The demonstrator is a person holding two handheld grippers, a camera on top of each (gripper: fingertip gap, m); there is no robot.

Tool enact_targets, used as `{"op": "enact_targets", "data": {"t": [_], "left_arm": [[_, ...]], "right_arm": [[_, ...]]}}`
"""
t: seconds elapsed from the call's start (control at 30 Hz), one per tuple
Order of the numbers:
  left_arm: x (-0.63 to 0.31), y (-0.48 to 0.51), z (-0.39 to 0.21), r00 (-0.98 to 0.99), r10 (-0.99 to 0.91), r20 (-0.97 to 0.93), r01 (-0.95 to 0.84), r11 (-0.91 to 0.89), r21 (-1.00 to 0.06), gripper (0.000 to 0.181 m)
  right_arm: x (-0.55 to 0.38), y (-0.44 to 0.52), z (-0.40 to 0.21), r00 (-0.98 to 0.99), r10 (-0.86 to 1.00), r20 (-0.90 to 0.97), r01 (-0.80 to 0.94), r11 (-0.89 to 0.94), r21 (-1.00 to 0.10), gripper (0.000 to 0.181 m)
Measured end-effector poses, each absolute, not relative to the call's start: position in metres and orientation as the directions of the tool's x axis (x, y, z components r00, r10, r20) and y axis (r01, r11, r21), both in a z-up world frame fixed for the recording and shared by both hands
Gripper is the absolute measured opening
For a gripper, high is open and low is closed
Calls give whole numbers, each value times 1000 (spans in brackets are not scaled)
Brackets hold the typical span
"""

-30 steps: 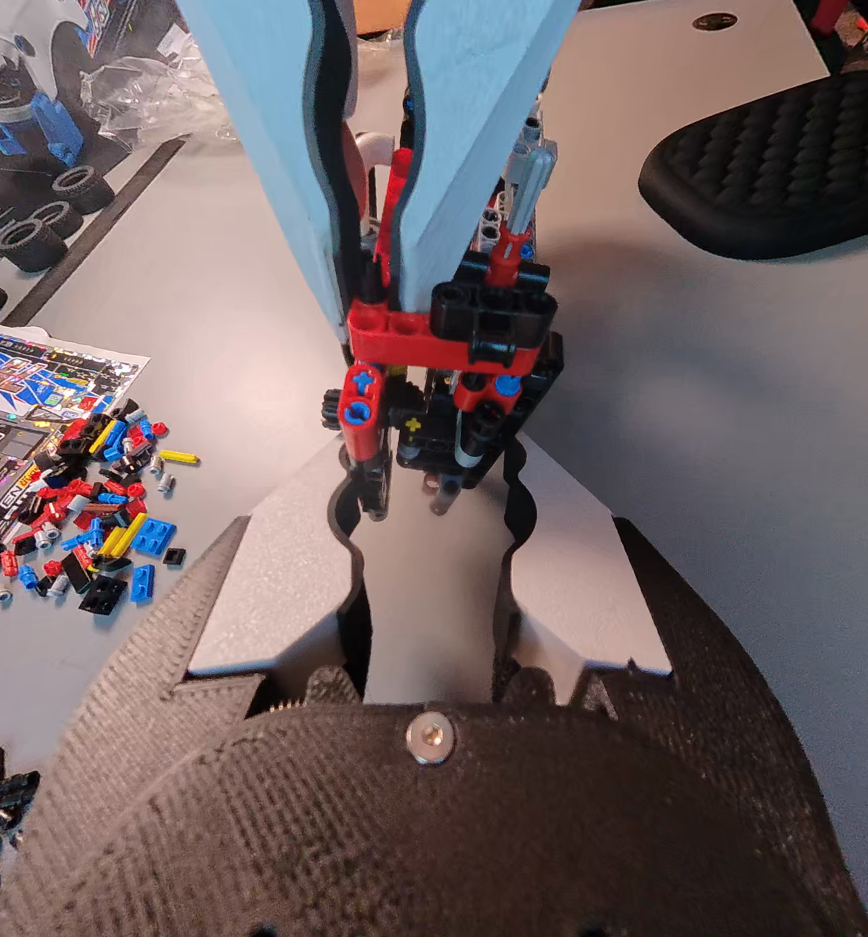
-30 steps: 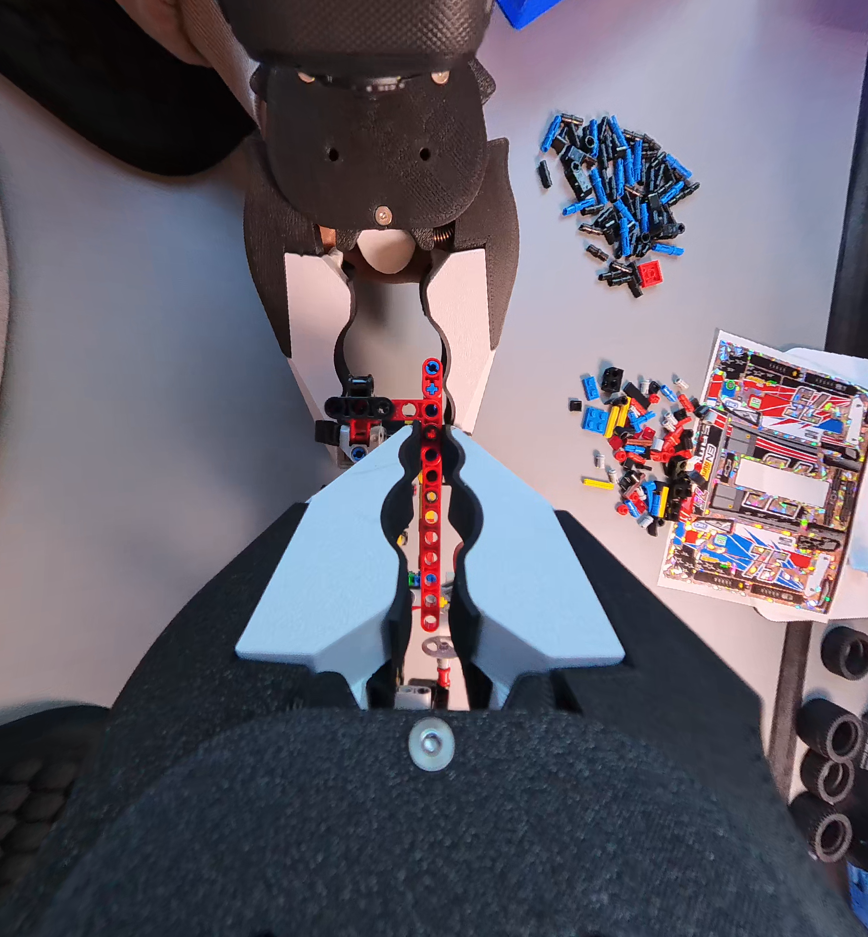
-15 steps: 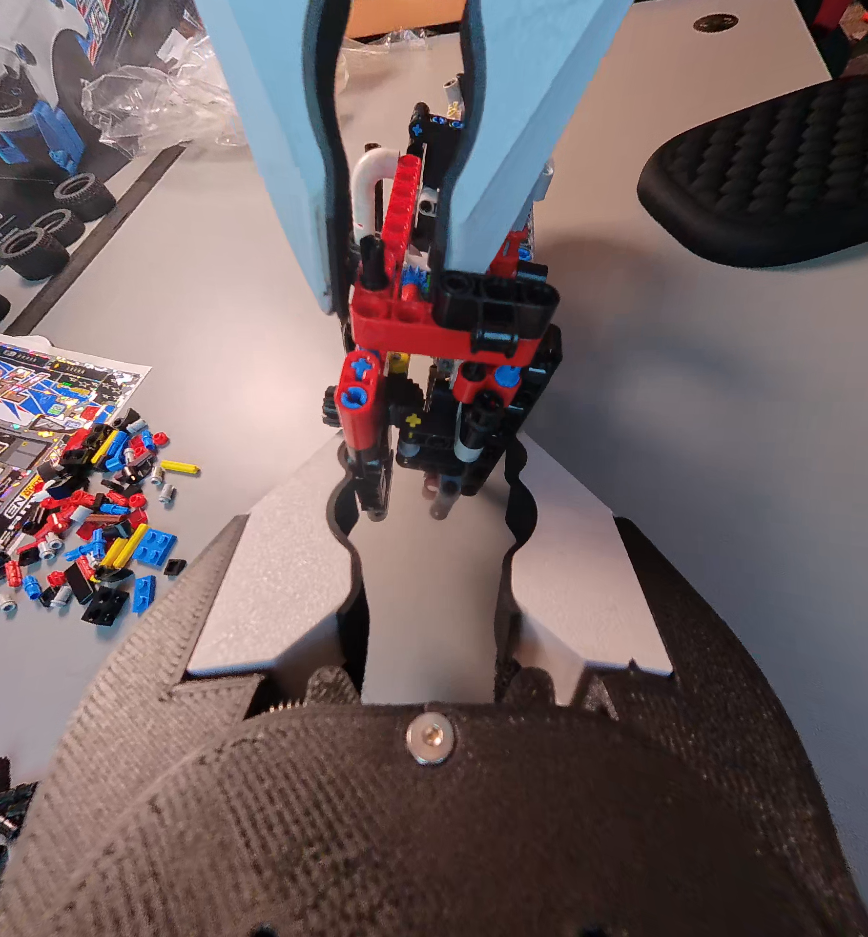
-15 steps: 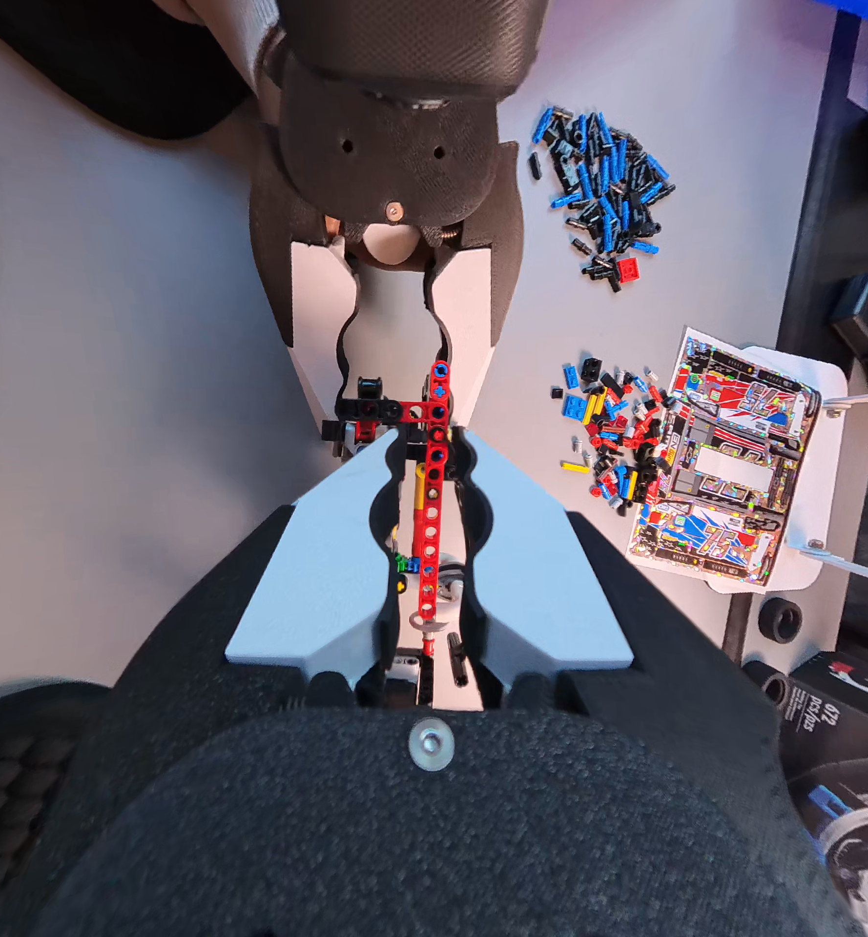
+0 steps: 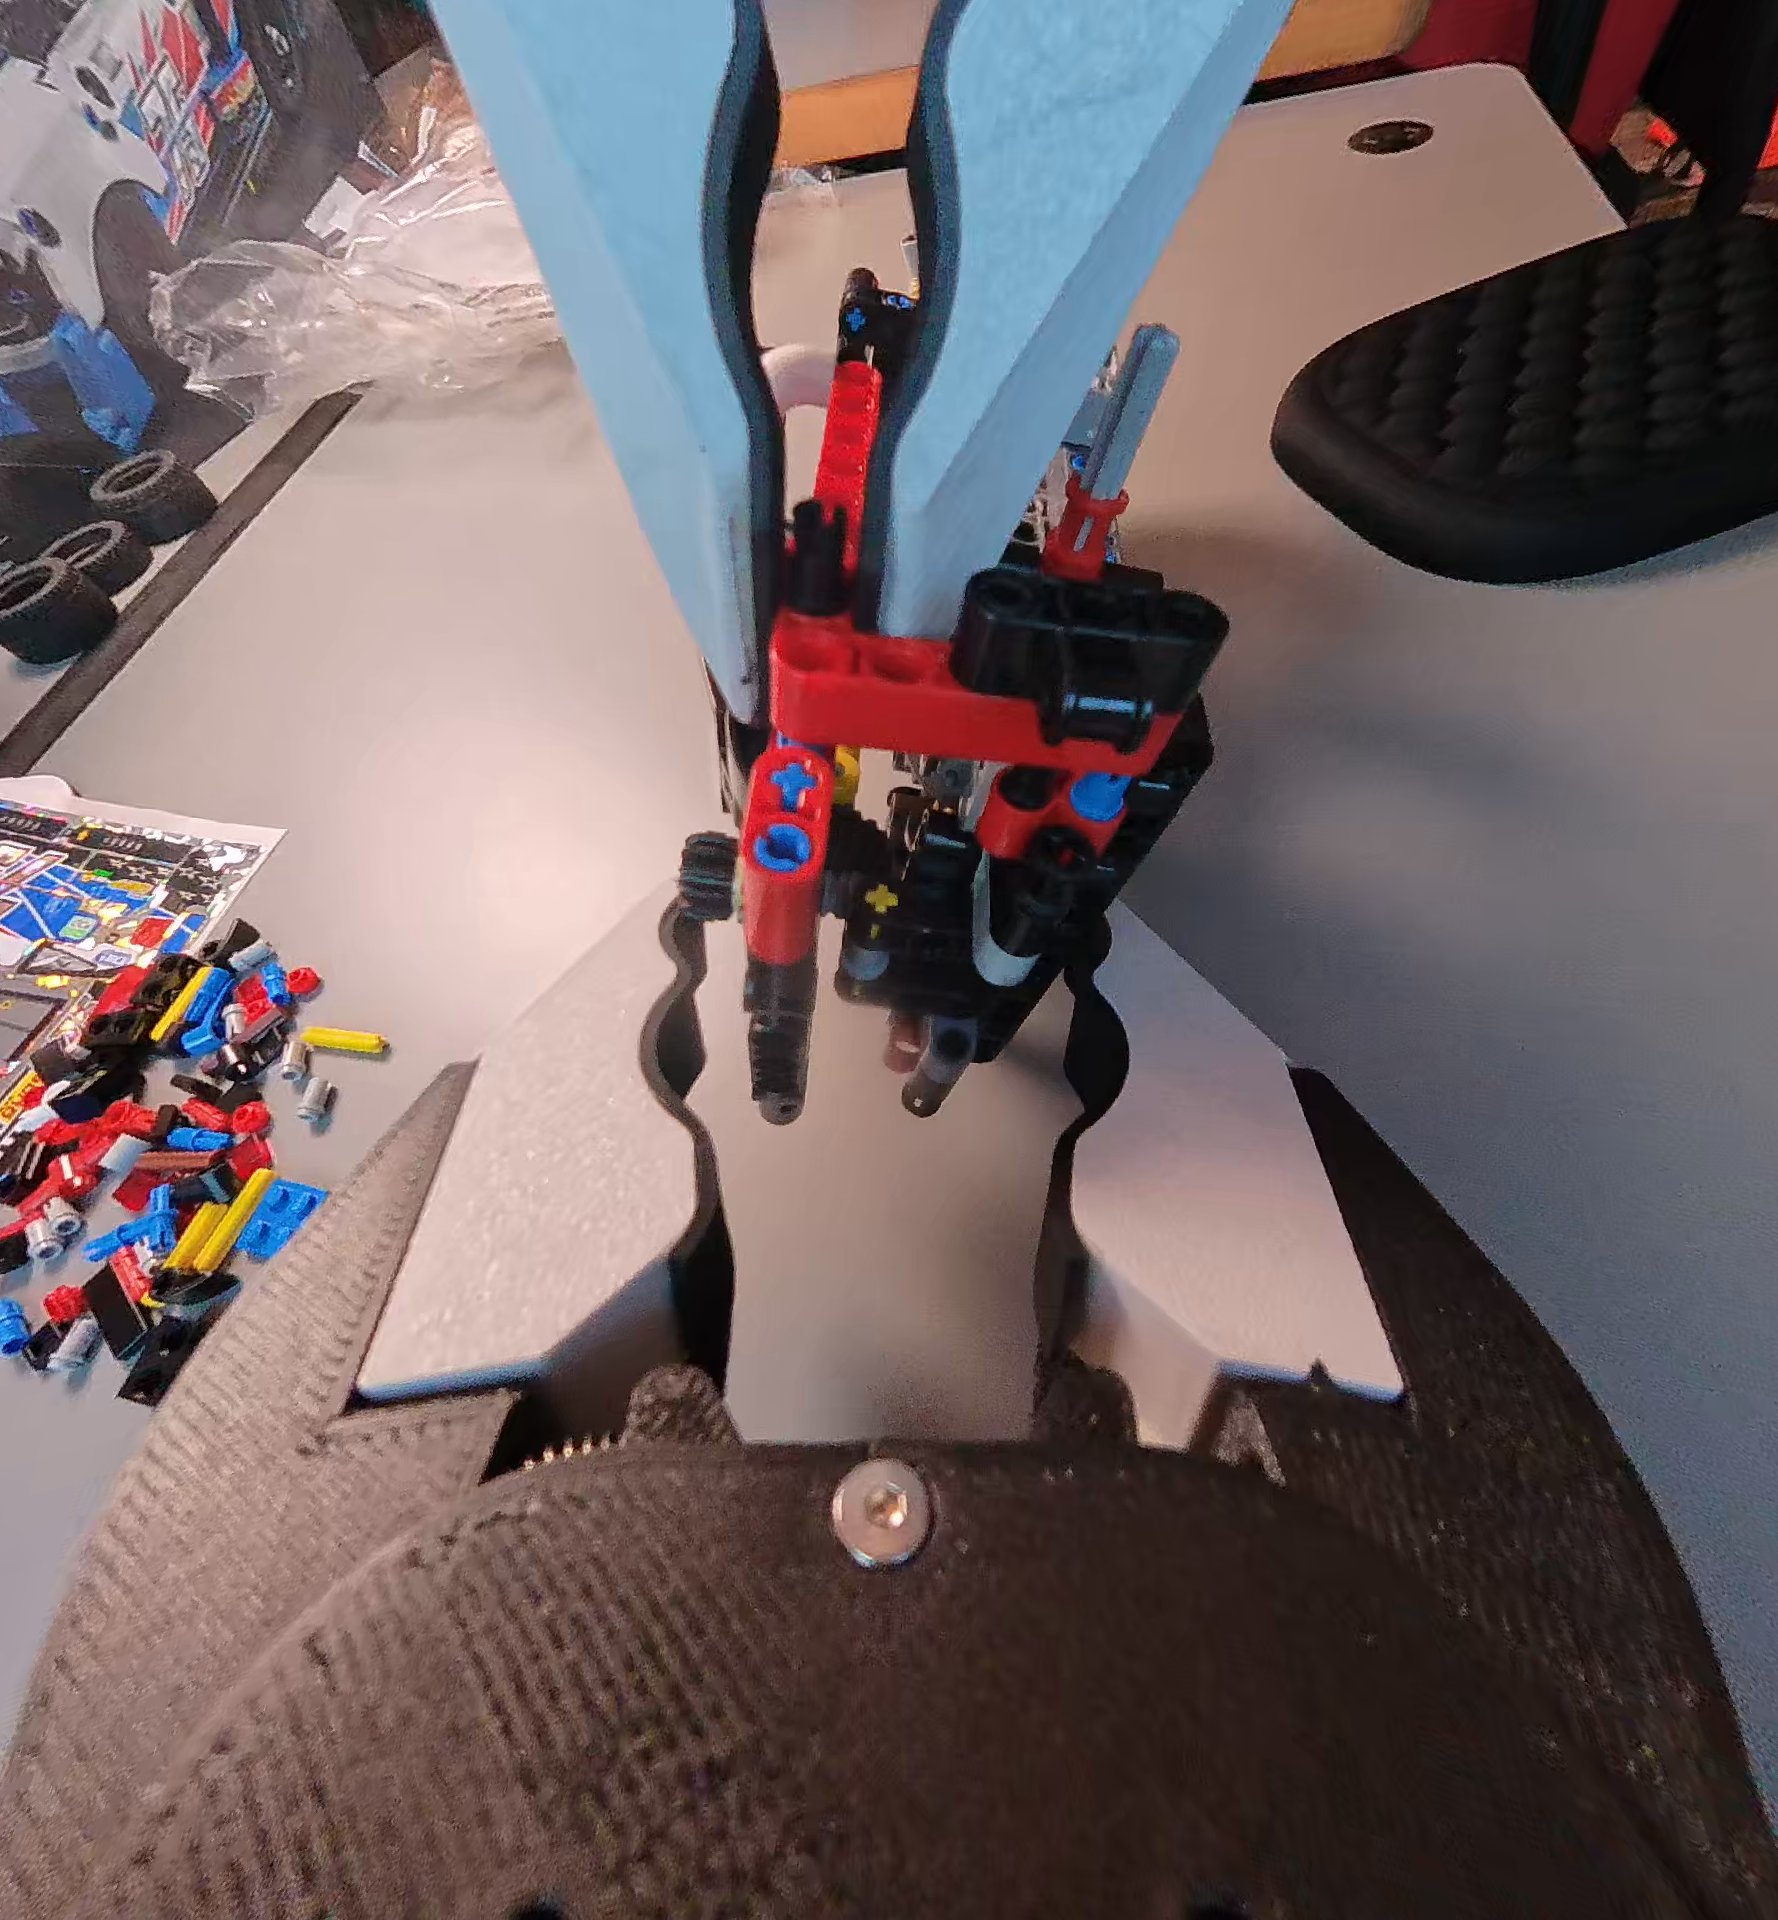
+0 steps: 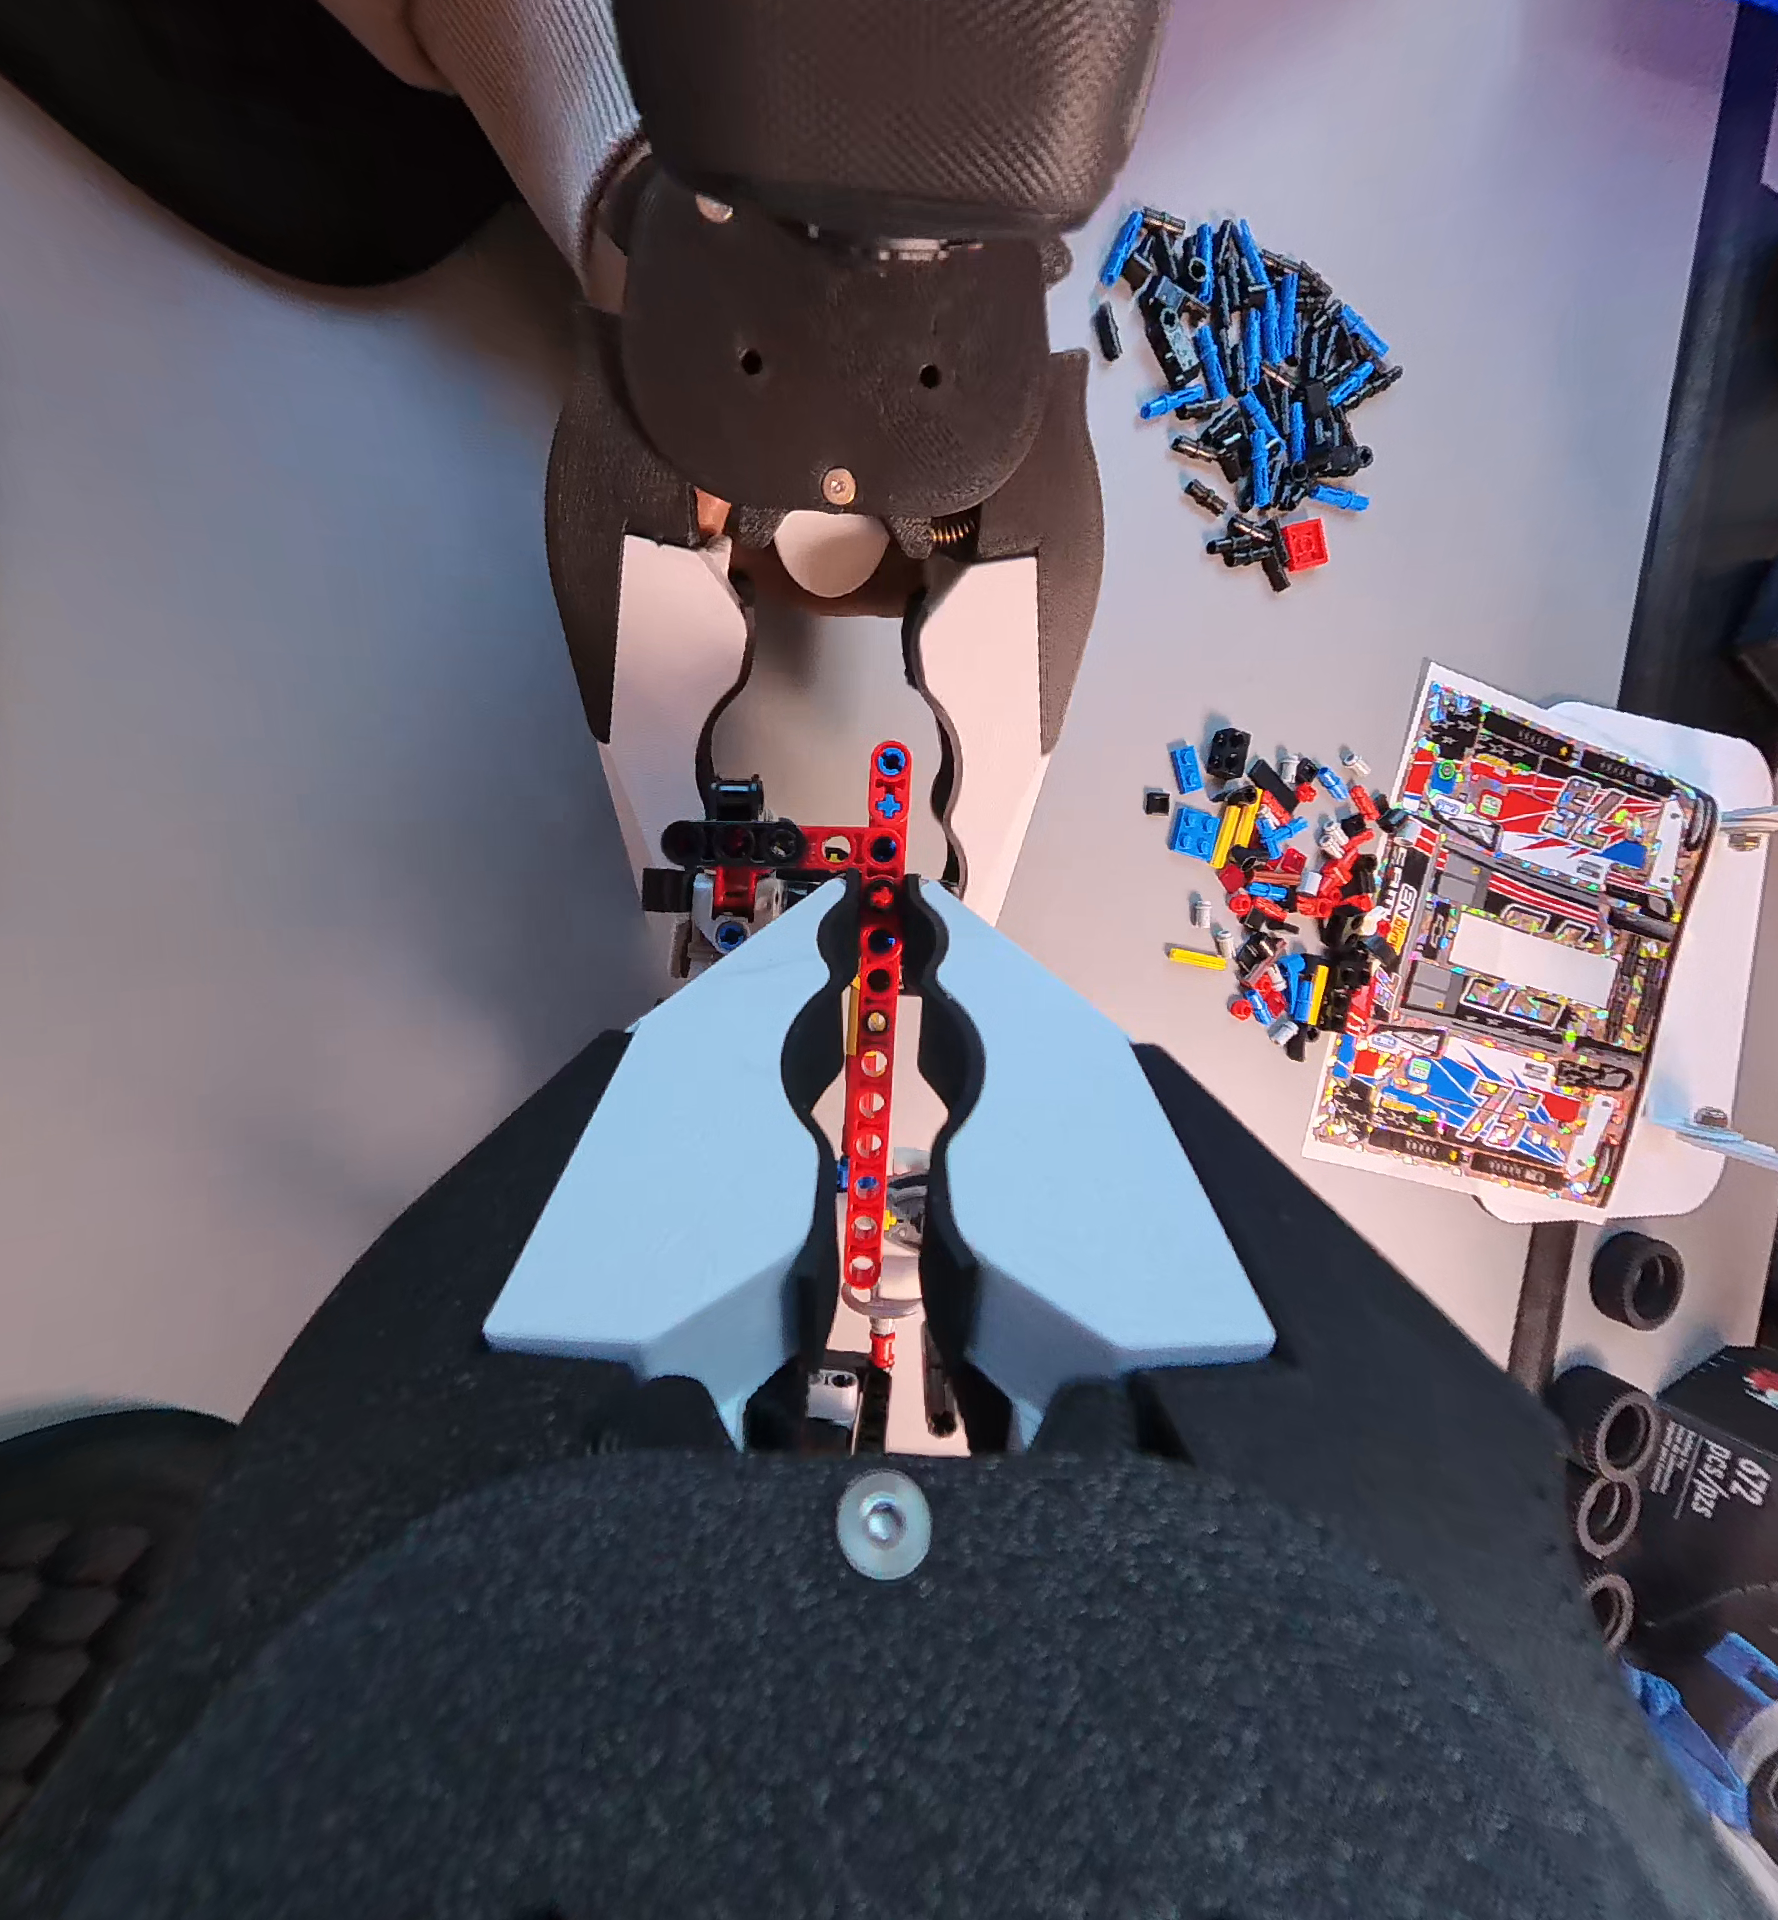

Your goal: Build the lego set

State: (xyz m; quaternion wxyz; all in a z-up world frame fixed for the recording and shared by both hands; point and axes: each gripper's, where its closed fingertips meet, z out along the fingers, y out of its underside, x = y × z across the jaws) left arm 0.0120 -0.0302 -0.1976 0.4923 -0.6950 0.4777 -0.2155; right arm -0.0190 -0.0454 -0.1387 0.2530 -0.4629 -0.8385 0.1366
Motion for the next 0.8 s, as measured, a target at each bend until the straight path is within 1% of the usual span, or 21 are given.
{"op": "enact_targets", "data": {"t": [0.13,0.33,0.47,0.53,0.6,0.7,0.8], "left_arm": [[13,-30,-199,448,-872,-196,-487,-55,-872,66],[15,-32,-202,446,-876,-185,-503,-74,-861,65],[15,-32,-203,441,-881,-173,-507,-86,-857,65],[15,-34,-200,439,-888,-135,-490,-111,-865,65],[15,-38,-191,437,-895,-92,-441,-124,-889,60],[15,-41,-182,449,-891,-66,-406,-138,-903,60],[16,-44,-188,455,-889,-54,-403,-151,-903,60]], "right_arm": [[-17,-46,-140,-437,850,292,721,526,-451,4],[-16,-47,-142,-429,852,299,737,522,-430,5],[-18,-47,-143,-408,868,284,740,496,-454,5],[-17,-45,-139,-386,877,285,747,478,-461,4],[-15,-41,-131,-341,900,272,746,435,-504,7],[-6,-36,-123,-296,912,285,754,406,-517,23],[0,-44,-104,-245,908,340,711,407,-574,26]]}}
